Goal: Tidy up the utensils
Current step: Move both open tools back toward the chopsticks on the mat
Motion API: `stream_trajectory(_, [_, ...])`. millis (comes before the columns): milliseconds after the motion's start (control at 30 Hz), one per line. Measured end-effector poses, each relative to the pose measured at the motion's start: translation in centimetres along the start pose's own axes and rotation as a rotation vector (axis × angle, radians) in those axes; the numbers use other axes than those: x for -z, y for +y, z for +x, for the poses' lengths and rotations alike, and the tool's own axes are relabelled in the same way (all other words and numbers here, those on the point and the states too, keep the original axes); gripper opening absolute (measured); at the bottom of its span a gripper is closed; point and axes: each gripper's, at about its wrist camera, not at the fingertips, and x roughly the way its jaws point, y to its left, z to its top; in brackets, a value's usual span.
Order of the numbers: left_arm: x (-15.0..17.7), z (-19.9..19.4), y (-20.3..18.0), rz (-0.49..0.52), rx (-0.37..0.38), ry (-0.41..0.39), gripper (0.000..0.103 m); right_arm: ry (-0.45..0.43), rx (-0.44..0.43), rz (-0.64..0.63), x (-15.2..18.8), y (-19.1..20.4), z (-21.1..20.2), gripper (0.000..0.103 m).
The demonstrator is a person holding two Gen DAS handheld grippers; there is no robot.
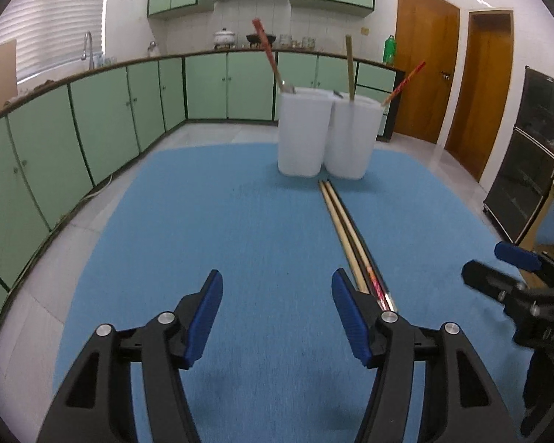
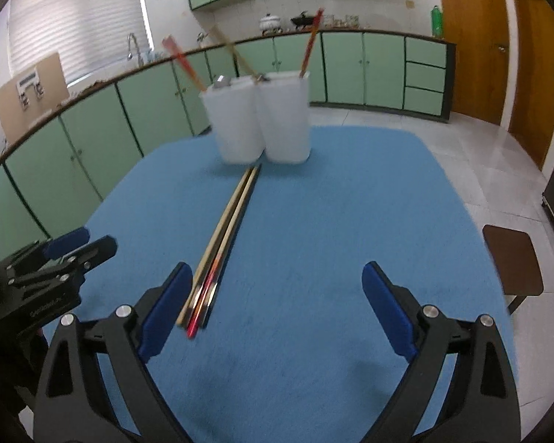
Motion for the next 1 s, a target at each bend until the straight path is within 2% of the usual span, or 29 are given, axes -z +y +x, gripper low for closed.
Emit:
stream_trajectory(233, [1.8,0.6,0.2,0.002,-0.017,0.047,0.061,0.059,0.001,-0.026,1.3,1.3,1.3,0.090])
stream_trajectory(333, [2.3,0.9,0.6,-0.006,-0.025,0.063,0.061,0.091,0.002,-0.039,1.9,1.7,1.9,0.081])
stream_trajectory(633, [2.9,1.5,0.9,-0.008,-0.031,0.090,0.061,0.159,0.007,-0.050,2.4,2.1,3.8,0.074])
stream_trajectory(867, [3.0,1.9,0.7,-0.004,-0.029,0.105,0.061,0.167,0.027,-0.067,1.9,2.4,4.3,0.071])
stream_trajectory(1000, [3.0,2.0,0.6,-0.004,-0.030,0.106,0.061,0.165,0.068,-0.061,1.9,1.7,4.1,0.070])
